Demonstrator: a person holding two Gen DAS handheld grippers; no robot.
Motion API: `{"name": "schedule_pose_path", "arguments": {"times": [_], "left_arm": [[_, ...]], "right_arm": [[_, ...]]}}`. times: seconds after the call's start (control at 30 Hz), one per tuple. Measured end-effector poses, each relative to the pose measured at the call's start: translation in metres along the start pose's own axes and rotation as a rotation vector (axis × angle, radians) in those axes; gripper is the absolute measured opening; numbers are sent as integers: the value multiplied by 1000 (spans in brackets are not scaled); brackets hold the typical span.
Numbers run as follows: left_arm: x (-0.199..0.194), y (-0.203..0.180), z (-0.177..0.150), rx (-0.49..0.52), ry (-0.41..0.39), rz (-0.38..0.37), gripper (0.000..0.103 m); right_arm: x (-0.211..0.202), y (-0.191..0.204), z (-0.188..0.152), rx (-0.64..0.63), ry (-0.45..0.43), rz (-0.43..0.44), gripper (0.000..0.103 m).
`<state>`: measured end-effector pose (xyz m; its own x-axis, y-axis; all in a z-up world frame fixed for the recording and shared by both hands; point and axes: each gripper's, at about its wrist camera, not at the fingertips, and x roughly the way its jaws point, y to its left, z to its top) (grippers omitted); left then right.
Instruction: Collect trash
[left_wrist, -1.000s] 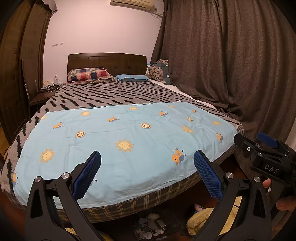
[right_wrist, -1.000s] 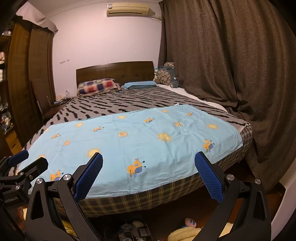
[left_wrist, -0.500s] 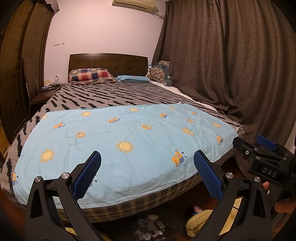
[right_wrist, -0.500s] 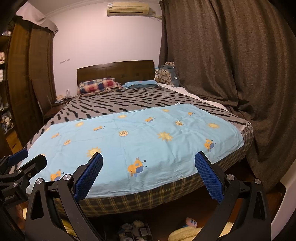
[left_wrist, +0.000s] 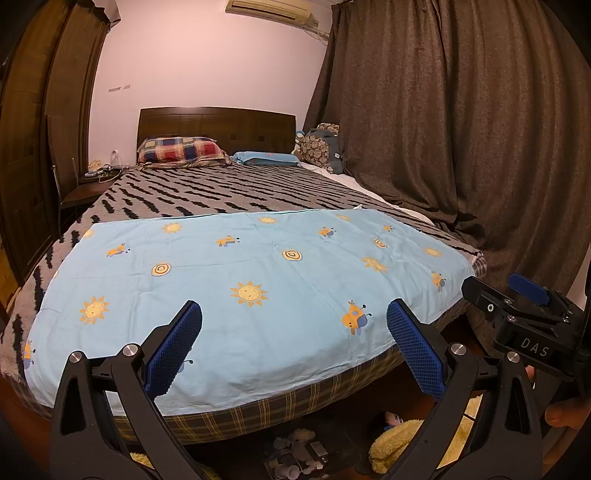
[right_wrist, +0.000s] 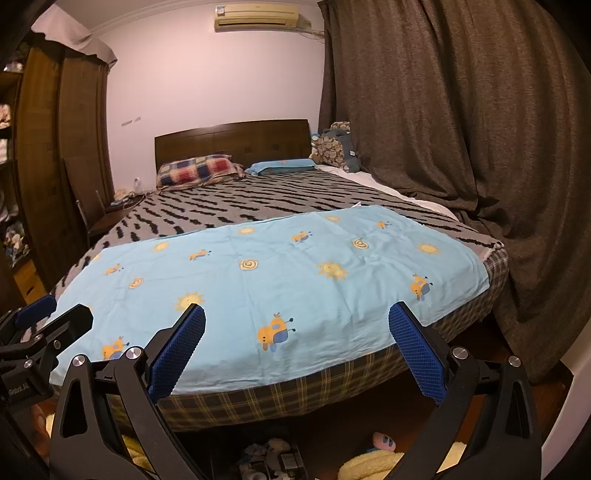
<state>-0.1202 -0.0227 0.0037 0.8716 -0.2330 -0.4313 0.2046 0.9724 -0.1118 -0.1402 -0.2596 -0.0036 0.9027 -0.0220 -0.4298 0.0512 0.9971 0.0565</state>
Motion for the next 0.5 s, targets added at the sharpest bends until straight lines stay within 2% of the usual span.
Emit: {"name": "schedule_pose_path", "arguments": {"times": [0.5], "left_arm": [[0,-2,0,-4,-8,-1,95]], "right_arm": [[1,5,-1,-1,5,5,100]]}}
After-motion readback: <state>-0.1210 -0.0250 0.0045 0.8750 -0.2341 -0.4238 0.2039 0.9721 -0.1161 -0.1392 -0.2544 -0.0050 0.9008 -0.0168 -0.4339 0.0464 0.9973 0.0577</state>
